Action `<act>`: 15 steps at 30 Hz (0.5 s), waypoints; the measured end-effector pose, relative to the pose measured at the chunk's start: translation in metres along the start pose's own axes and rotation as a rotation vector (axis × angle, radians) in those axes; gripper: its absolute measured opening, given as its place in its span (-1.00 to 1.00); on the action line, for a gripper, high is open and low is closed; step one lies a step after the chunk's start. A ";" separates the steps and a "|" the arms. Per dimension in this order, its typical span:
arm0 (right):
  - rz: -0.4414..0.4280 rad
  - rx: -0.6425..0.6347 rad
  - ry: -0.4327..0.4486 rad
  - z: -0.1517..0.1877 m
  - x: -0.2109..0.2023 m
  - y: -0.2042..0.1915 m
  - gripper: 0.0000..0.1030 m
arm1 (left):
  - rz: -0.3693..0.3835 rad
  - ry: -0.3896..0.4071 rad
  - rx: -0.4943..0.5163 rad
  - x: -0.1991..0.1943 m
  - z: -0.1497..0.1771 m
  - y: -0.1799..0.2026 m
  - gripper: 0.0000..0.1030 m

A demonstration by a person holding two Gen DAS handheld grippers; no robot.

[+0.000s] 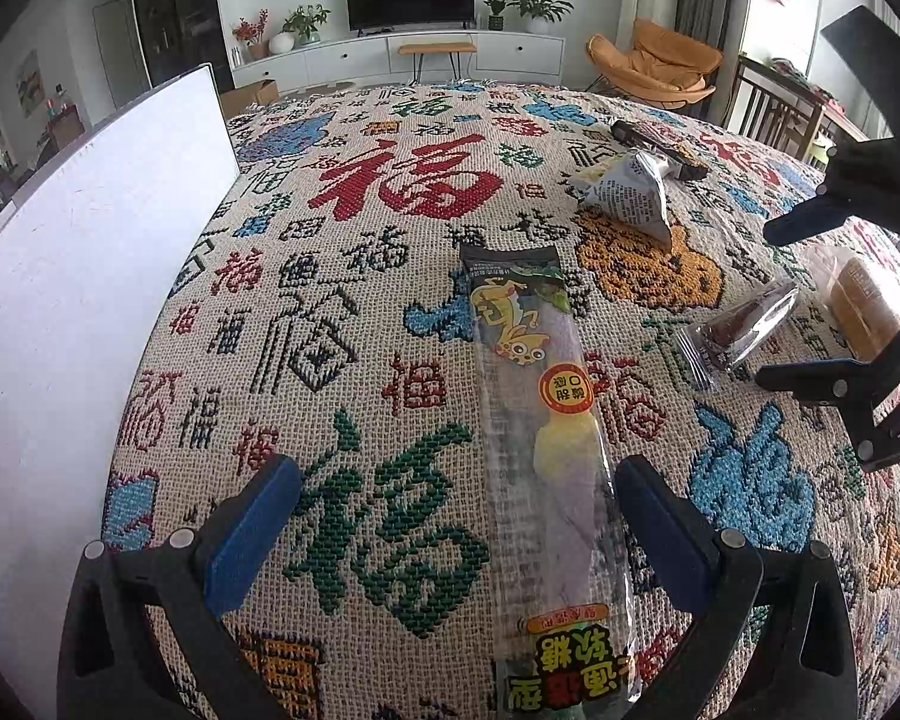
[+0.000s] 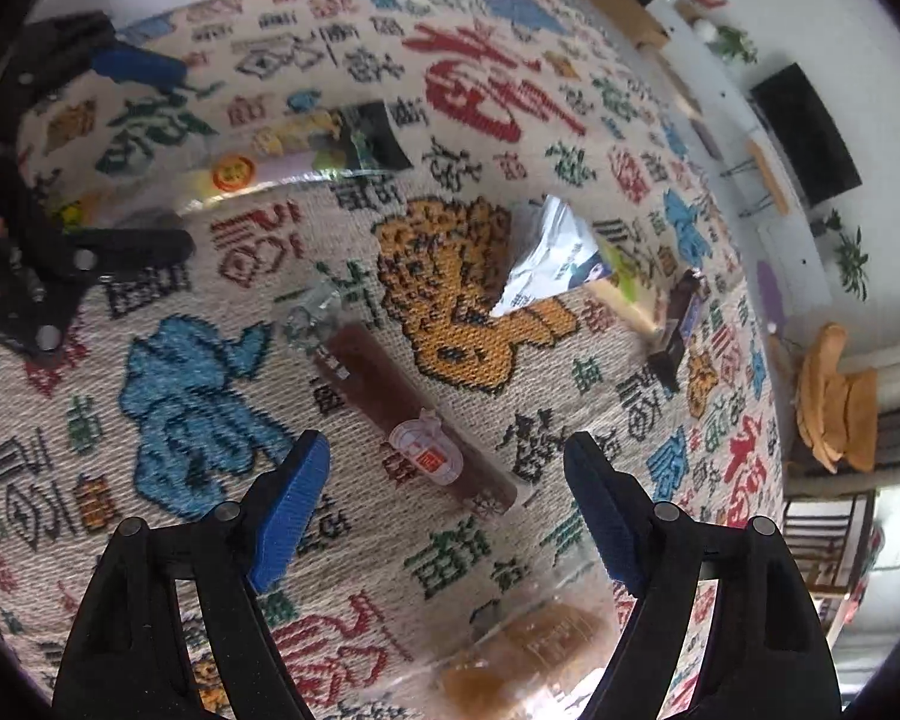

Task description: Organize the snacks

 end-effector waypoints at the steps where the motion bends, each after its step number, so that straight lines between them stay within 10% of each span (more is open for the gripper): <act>1: -0.030 0.030 0.007 0.000 0.003 0.003 0.58 | 0.000 -0.001 0.000 0.001 0.000 0.000 1.00; 2: -0.070 0.071 0.036 -0.003 -0.001 0.009 0.42 | 0.000 0.000 -0.001 0.001 0.000 0.000 1.00; 3: -0.146 0.149 0.050 -0.003 -0.003 0.014 -0.38 | 0.000 0.000 -0.001 0.001 0.000 0.000 1.00; 5: -0.242 0.314 0.032 0.004 -0.002 0.027 -0.59 | 0.000 0.000 -0.001 0.001 0.000 0.000 1.00; 11: -0.557 0.730 0.029 0.017 -0.023 0.013 -0.65 | 0.001 0.001 0.000 0.001 0.000 0.000 1.00; 15: -0.437 0.732 0.016 0.030 -0.020 0.002 -0.48 | 0.009 -0.015 0.014 0.000 0.002 0.002 1.00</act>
Point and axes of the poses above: each gripper's, at about its wrist camera, not at the fingertips, and x roughly the way its jaws point, y to its right, z to its underside, the point moved 10 cm from there along x, roughly the way its jaws point, and after that the axes turned 10 degrees about -z, right-handed, at the moved point
